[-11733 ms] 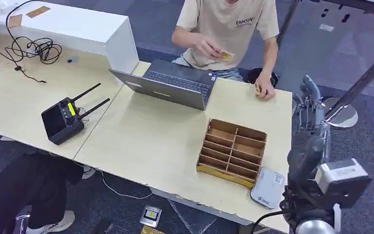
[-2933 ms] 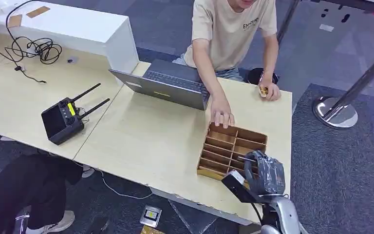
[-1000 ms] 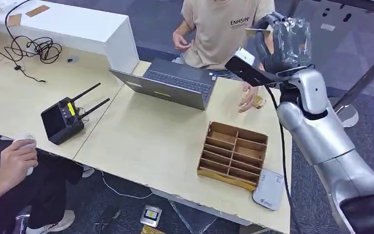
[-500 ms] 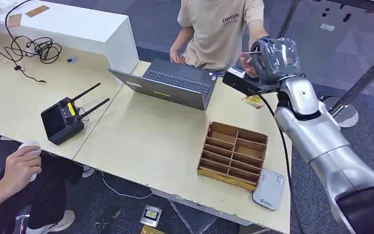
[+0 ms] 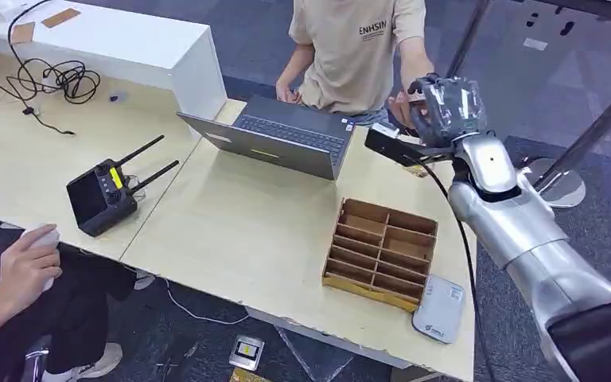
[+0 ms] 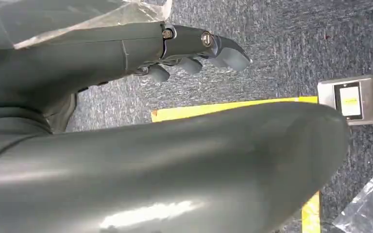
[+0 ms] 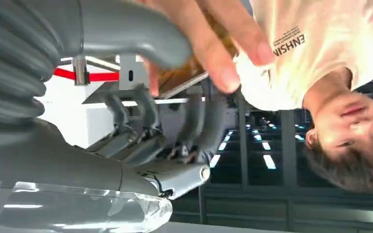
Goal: Pass the card to the sensor for recognition and then transmit it.
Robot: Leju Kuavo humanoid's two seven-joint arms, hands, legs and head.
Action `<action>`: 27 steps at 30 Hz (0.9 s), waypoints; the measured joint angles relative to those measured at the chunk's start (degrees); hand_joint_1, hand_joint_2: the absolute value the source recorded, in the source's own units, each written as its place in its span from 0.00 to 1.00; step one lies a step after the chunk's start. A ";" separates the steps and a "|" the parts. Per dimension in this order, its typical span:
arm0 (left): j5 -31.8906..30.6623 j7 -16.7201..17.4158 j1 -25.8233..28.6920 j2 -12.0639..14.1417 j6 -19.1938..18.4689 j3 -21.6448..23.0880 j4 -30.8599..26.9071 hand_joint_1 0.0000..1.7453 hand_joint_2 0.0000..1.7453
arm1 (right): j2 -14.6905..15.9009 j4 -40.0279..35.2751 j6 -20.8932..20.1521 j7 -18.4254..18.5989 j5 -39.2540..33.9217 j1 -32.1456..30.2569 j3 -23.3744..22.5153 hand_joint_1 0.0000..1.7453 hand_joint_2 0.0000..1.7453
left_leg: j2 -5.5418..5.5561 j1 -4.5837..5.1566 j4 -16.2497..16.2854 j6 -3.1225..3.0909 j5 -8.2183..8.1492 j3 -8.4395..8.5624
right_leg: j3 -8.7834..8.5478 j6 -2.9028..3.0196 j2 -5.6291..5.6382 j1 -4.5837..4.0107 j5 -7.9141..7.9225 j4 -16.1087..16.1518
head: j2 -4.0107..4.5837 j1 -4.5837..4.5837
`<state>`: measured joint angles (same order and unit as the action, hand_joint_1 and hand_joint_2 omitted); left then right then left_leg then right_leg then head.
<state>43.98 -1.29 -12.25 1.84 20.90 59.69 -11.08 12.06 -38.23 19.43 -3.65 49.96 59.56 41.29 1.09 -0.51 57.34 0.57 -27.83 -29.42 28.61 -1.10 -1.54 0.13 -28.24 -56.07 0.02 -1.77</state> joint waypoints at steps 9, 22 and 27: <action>-0.24 0.00 0.02 0.00 0.00 0.68 0.00 0.00 0.00 | -0.48 0.46 1.29 0.00 -0.85 0.02 0.00 0.00 0.00 | 0.00 0.00 0.00 0.00 0.00 0.00 | -0.01 0.00 0.00 0.00 0.00 0.00 | 0.00 0.00; 0.59 -0.11 0.33 0.04 0.41 0.85 0.02 0.00 0.00 | -0.26 -6.64 9.90 -0.90 -9.39 -0.42 -2.88 0.00 0.00 | -0.01 0.00 0.02 0.00 0.00 0.03 | 0.00 -0.01 0.00 0.00 0.01 0.00 | 0.00 0.00; 1.59 -0.81 1.44 0.07 1.40 0.85 0.04 0.00 0.00 | 0.55 -19.92 12.02 2.51 -13.03 -7.75 -6.95 0.00 0.00 | -0.01 -0.01 0.01 0.00 -0.01 0.04 | -0.02 0.00 0.00 -0.01 -0.01 0.01 | 0.00 0.02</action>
<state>45.57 -2.10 -10.81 1.90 22.29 60.54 -11.04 12.61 -58.14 31.45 -1.14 36.94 51.82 34.34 1.09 -0.52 57.35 0.57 -27.84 -29.38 28.59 -1.10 -1.53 0.13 -28.25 -56.06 0.02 -1.75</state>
